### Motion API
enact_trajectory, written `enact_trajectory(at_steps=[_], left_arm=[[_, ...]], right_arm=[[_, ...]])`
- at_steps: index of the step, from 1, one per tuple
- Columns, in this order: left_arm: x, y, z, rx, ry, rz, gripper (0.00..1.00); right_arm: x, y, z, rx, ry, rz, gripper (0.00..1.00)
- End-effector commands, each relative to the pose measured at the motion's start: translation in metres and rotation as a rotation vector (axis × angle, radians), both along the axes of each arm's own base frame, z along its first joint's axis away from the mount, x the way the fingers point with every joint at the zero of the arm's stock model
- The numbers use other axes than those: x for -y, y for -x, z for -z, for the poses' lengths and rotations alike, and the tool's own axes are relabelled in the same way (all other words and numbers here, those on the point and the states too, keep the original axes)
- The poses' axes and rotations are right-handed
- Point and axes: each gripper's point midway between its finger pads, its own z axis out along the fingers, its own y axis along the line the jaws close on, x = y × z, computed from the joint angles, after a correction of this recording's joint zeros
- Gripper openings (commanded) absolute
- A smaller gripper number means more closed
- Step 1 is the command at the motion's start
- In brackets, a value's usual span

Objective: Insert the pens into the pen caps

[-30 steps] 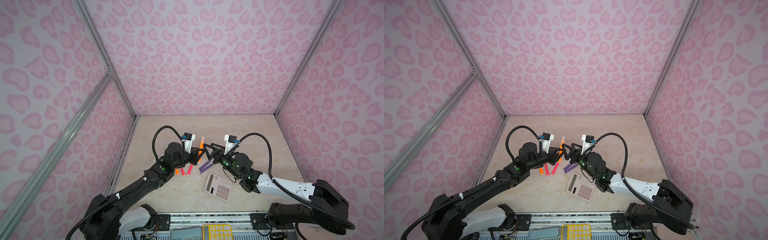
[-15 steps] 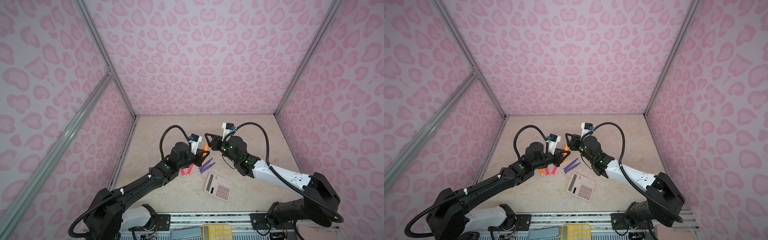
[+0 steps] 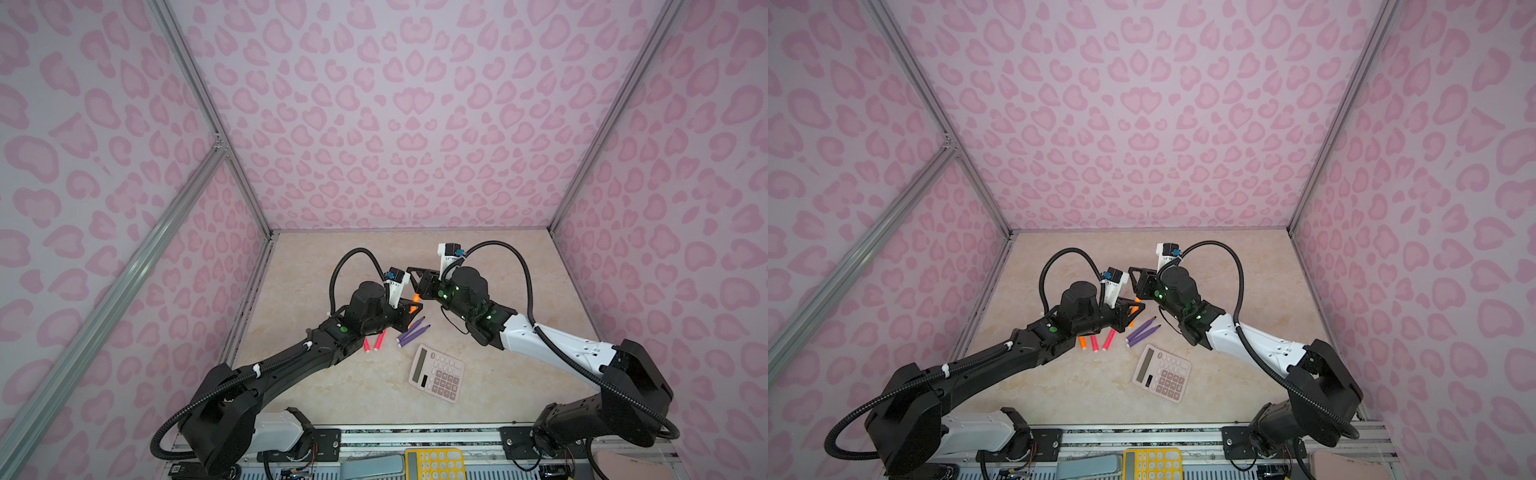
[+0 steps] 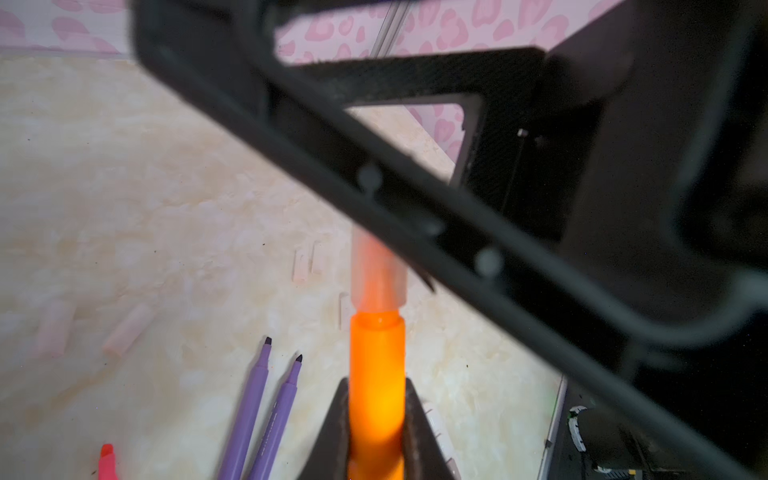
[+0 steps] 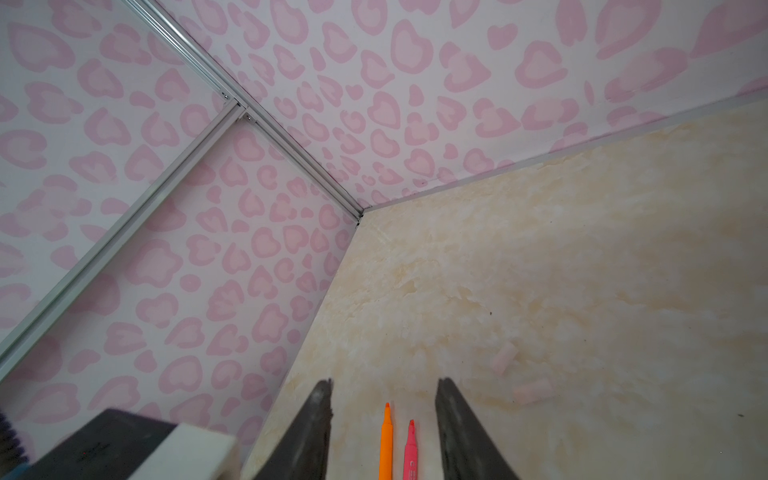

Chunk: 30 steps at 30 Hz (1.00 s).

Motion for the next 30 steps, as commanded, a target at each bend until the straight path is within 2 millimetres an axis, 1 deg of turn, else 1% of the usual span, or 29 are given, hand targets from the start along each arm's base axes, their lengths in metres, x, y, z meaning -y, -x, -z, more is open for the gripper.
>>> enact_trajectory(at_steps=[1,5,7,12,14,16,19,25,28,30], left_arm=[[0.003,-0.004,-0.006,0.020,0.006,0.001,0.03],[0.003,-0.004,-0.006,0.019,0.006,0.001,0.04],[0.002,-0.004,-0.005,0.019,0.004,-0.001,0.04],[0.000,-0.005,-0.006,0.018,0.008,-0.017,0.04],[-0.001,-0.006,-0.006,0.018,0.009,-0.026,0.04],[-0.002,-0.006,-0.008,0.022,0.011,-0.032,0.04],[-0.003,-0.004,-0.010,0.024,0.025,-0.031,0.04],[-0.007,0.000,-0.021,0.017,0.098,0.010,0.04],[-0.014,-0.003,-0.022,0.019,0.108,-0.010,0.04],[-0.022,-0.010,-0.019,0.029,0.065,-0.060,0.04]], right_arm=[[-0.003,0.000,0.001,0.003,0.016,-0.019,0.40],[-0.007,-0.001,0.004,-0.010,0.027,-0.027,0.31],[-0.008,-0.001,0.006,-0.015,0.031,-0.031,0.23],[-0.008,-0.001,0.010,-0.027,0.034,-0.033,0.07],[-0.010,0.002,0.013,-0.034,0.030,-0.037,0.03],[-0.013,0.007,0.013,-0.031,0.019,-0.042,0.01],[-0.018,0.016,0.018,-0.029,0.008,-0.047,0.00],[-0.025,0.030,0.014,0.023,-0.053,-0.103,0.00],[-0.029,0.030,0.016,0.004,-0.037,-0.111,0.00],[-0.029,0.026,0.023,-0.040,0.003,-0.081,0.00]])
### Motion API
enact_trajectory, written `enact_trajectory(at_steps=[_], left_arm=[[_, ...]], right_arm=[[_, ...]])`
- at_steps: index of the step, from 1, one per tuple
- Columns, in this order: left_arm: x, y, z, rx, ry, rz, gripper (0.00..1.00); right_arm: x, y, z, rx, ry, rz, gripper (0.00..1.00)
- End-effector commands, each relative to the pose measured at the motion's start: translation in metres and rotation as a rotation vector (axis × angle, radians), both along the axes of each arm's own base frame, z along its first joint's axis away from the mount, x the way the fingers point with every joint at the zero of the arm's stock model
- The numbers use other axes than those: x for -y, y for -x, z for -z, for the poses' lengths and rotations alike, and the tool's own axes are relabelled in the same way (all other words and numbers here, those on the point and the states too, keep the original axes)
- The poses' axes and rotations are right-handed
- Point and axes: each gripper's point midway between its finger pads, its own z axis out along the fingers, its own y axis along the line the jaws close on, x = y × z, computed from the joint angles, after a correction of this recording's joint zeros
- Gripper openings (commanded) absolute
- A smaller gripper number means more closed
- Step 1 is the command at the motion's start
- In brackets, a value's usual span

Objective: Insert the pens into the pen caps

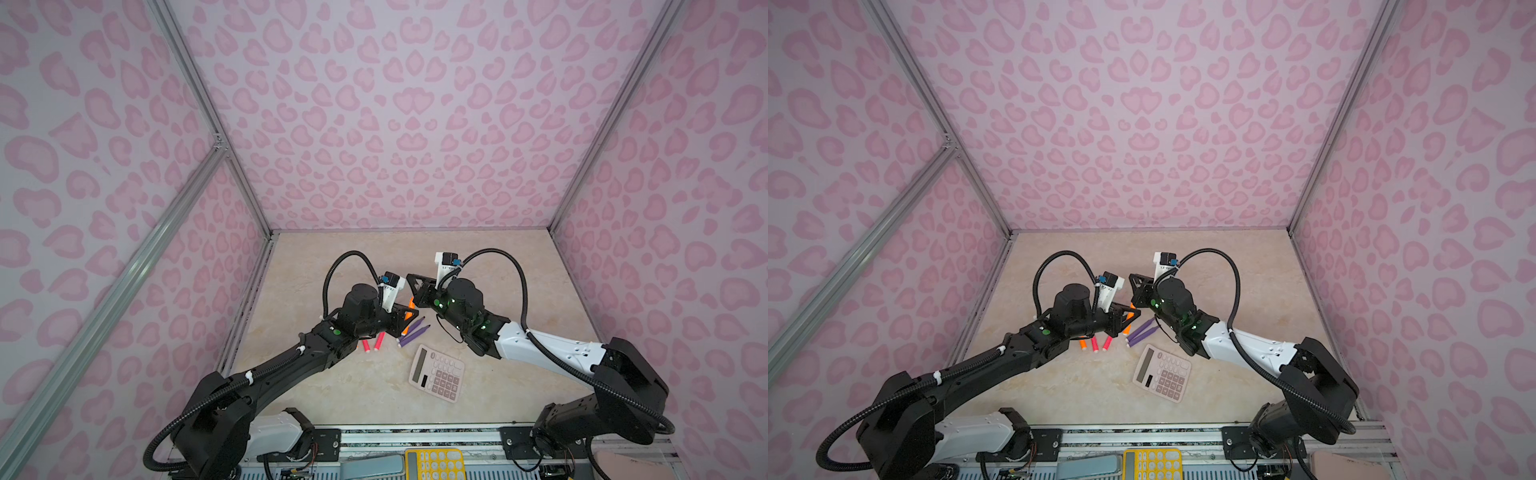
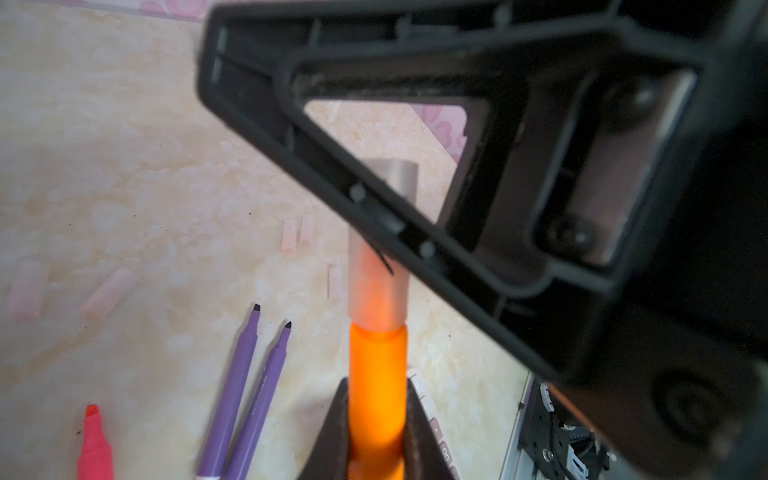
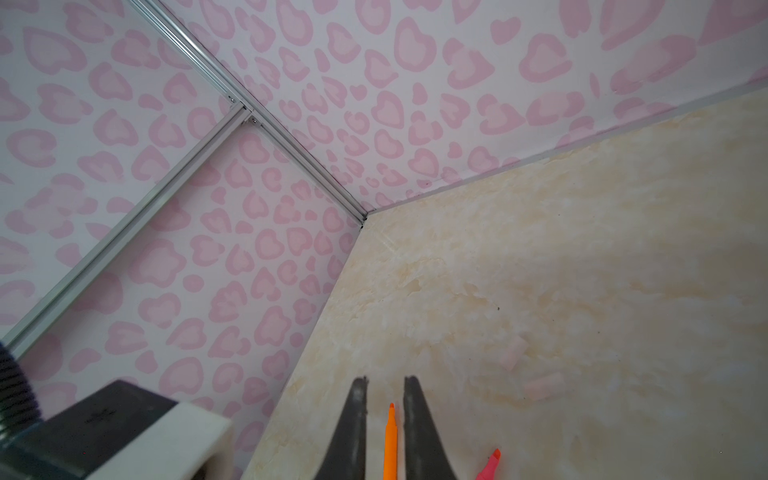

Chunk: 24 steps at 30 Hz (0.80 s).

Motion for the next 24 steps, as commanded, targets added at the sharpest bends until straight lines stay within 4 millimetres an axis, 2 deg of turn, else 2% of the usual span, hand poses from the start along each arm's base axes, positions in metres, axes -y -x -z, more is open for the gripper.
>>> enact_trajectory(at_steps=[1,5,9,15,18,21,24], left_arm=[[-0.011,-0.024,-0.020,0.092,0.009,-0.123,0.04],[-0.033,-0.033,-0.012,0.117,-0.089,-0.244,0.04],[-0.041,-0.036,-0.013,0.127,-0.128,-0.290,0.04],[-0.044,-0.036,-0.017,0.104,-0.079,-0.283,0.04],[-0.053,-0.040,-0.017,0.074,-0.033,-0.292,0.04],[-0.065,-0.044,-0.016,0.061,-0.006,-0.315,0.04],[-0.066,-0.044,-0.018,0.058,0.023,-0.306,0.04]], right_arm=[[-0.016,0.012,0.015,-0.079,0.060,-0.070,0.00],[-0.021,0.014,0.023,-0.121,0.142,-0.023,0.00],[-0.028,0.017,0.028,-0.128,0.183,-0.012,0.00],[-0.034,0.026,0.035,-0.123,0.179,-0.039,0.00],[-0.038,0.033,0.040,-0.118,0.161,-0.048,0.00],[-0.048,0.044,0.043,-0.120,0.162,-0.061,0.00],[-0.058,0.054,0.047,-0.114,0.149,-0.077,0.00]])
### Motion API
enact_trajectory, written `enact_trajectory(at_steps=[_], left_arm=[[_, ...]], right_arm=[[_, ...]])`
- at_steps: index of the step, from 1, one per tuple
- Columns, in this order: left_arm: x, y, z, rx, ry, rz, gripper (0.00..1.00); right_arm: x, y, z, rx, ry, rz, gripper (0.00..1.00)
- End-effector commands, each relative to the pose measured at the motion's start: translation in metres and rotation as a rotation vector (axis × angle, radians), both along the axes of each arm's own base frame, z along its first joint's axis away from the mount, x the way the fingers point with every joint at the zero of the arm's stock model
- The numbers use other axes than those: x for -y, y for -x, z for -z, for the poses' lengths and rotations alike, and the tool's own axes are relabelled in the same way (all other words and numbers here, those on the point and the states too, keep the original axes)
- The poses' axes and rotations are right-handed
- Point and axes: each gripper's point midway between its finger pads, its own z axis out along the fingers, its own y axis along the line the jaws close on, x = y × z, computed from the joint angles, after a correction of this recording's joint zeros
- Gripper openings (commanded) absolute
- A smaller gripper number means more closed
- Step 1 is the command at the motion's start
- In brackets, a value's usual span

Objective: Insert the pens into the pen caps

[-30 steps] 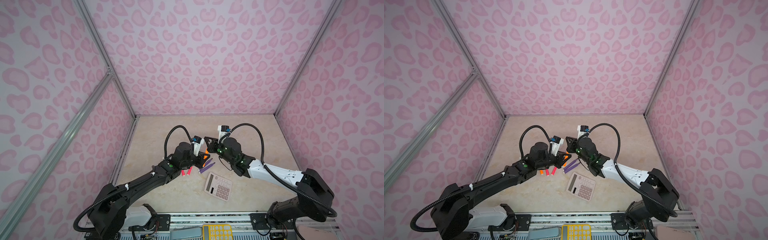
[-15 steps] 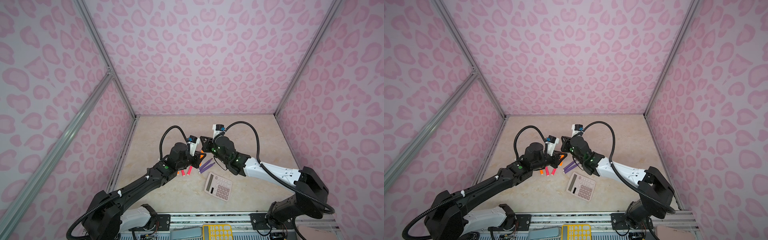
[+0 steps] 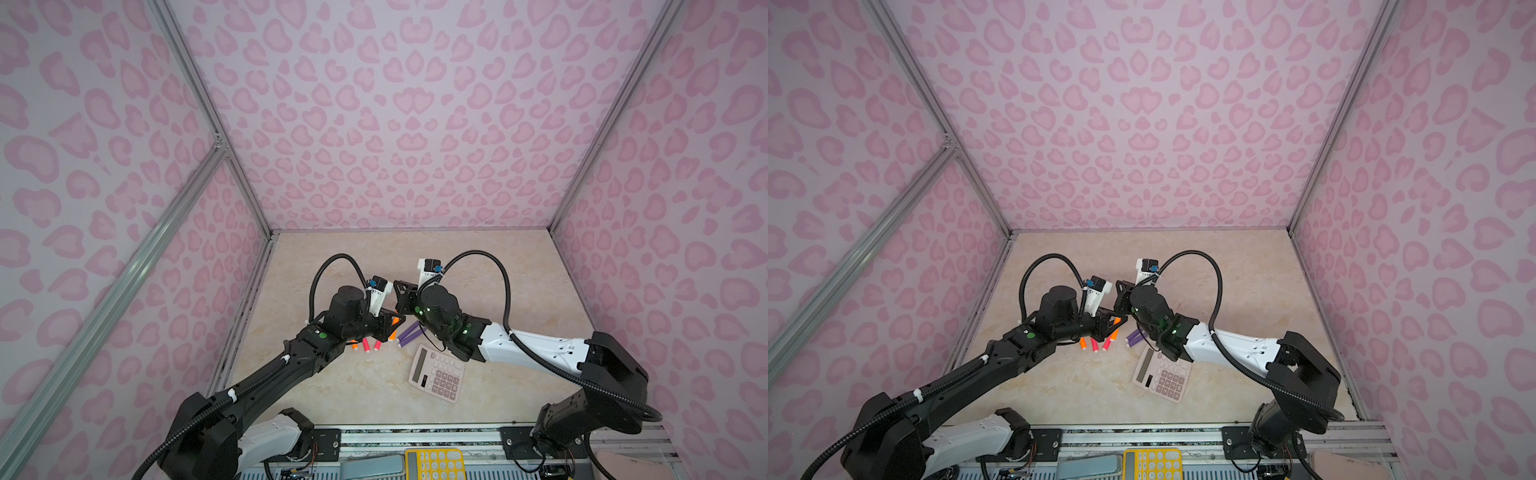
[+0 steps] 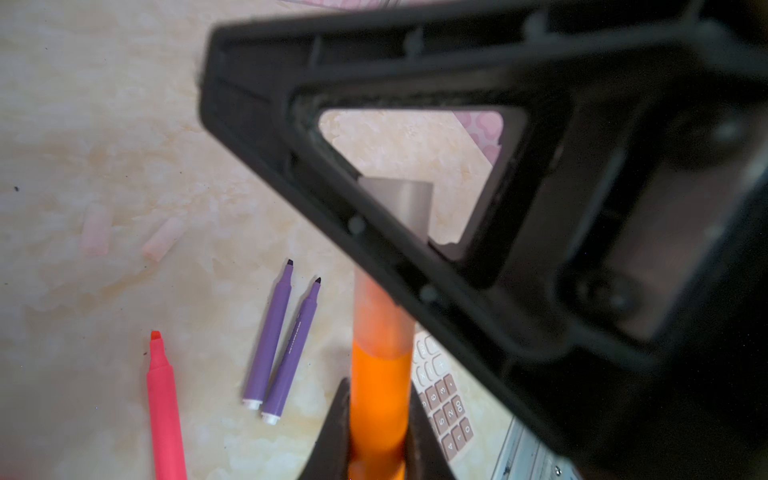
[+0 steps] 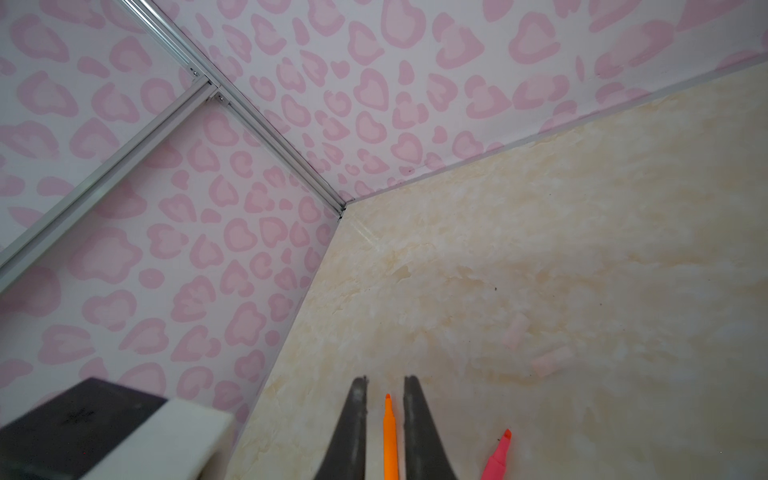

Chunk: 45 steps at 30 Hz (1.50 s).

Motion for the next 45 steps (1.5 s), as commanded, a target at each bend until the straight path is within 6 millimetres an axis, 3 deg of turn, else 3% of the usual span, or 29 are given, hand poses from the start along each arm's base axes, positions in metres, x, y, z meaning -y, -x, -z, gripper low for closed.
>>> enact_trajectory(at_steps=[1,13,32,45], left_arm=[[-0.028,-0.052,-0.030,0.116,0.069,-0.287,0.04],[-0.055,-0.052,-0.031,0.168,0.044,-0.399,0.04],[-0.104,-0.061,-0.045,0.262,-0.073,-0.626,0.04],[-0.114,-0.070,-0.056,0.232,-0.019,-0.633,0.04]], right_arm=[[-0.024,0.036,0.032,-0.091,0.050,-0.143,0.00],[-0.020,0.050,0.046,-0.129,-0.006,-0.101,0.00],[-0.041,0.067,0.061,-0.172,-0.009,-0.164,0.00],[-0.055,0.076,0.062,-0.150,-0.026,-0.223,0.00]])
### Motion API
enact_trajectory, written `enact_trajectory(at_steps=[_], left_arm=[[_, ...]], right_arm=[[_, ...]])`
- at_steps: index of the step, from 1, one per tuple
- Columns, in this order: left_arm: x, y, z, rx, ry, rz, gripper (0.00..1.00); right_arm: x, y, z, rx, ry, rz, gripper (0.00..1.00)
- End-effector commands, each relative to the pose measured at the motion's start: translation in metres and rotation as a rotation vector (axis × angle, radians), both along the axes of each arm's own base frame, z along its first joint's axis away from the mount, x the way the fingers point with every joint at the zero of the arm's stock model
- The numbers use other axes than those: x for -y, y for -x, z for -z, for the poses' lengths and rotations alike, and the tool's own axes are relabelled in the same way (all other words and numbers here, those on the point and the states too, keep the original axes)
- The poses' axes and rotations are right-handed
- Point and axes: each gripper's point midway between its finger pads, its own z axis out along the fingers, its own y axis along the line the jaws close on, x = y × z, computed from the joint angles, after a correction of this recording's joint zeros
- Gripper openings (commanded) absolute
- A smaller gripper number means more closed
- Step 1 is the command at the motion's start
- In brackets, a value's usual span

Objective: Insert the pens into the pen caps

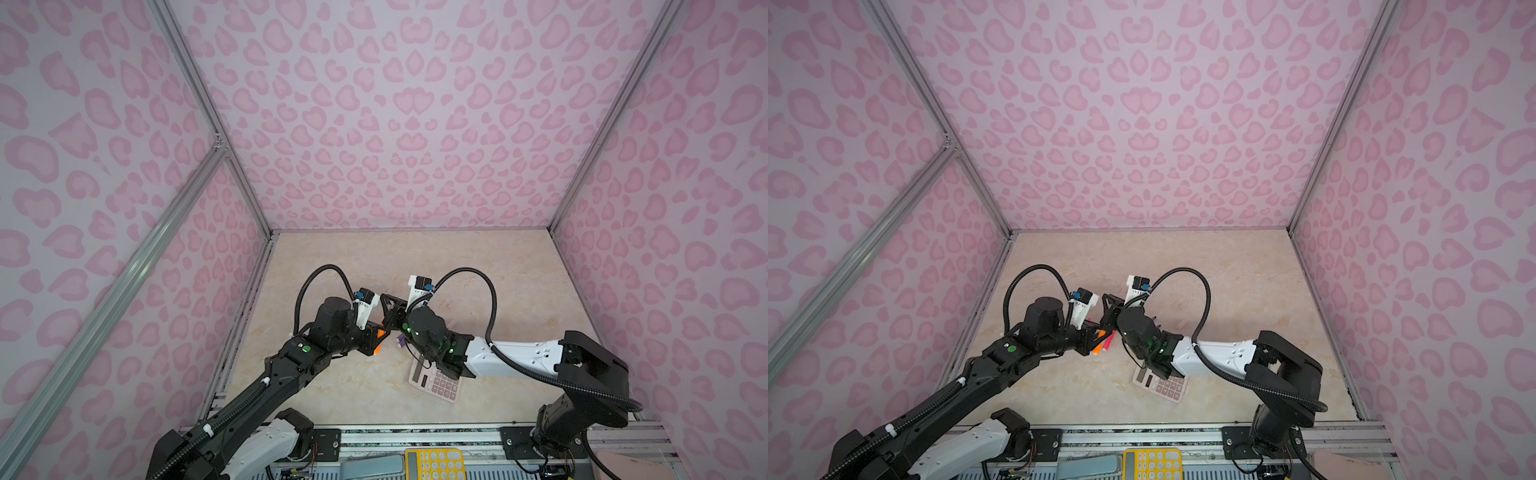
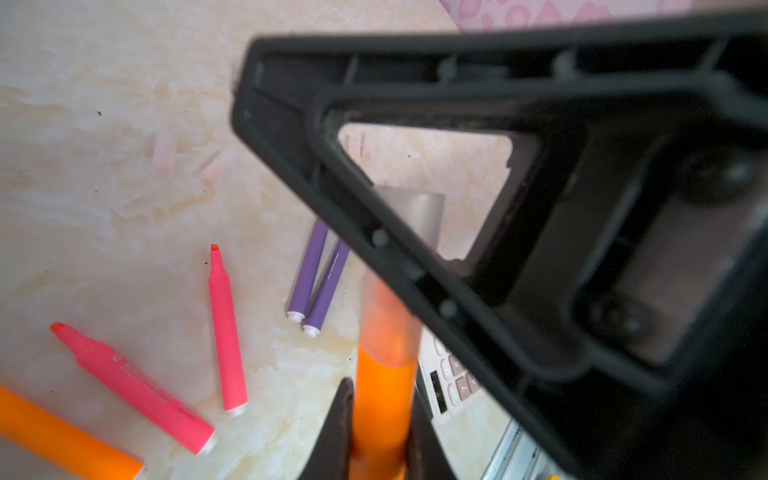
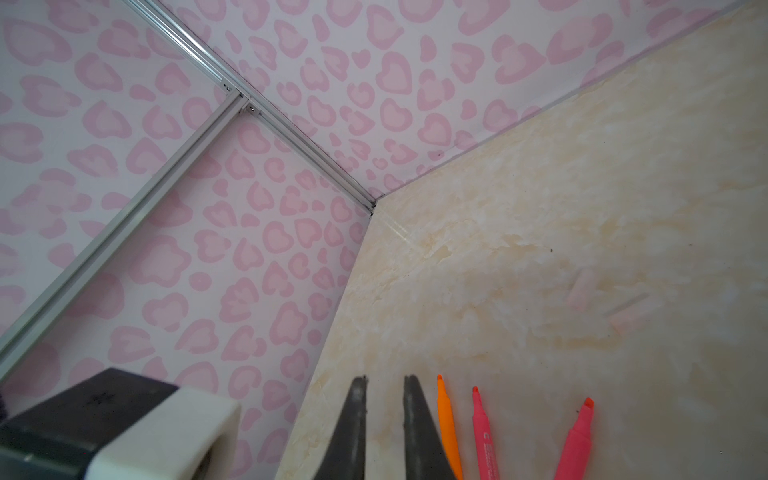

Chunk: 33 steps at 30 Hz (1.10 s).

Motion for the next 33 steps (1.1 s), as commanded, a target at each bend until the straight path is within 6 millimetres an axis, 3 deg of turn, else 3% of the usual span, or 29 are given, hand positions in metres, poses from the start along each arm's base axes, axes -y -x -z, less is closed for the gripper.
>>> enact_trajectory(at_steps=[1,19,33], left_arm=[[-0.072,-0.092,-0.066,0.270,0.063,-0.568,0.04],[-0.071,-0.088,-0.084,0.230,0.255,-0.450,0.04],[-0.087,-0.085,-0.084,0.267,0.186,-0.520,0.04]], right_arm=[[-0.023,0.047,0.045,-0.103,0.121,-0.238,0.00],[-0.039,0.066,0.018,0.030,-0.010,-0.394,0.00],[-0.042,0.061,0.017,0.002,0.032,-0.370,0.00]])
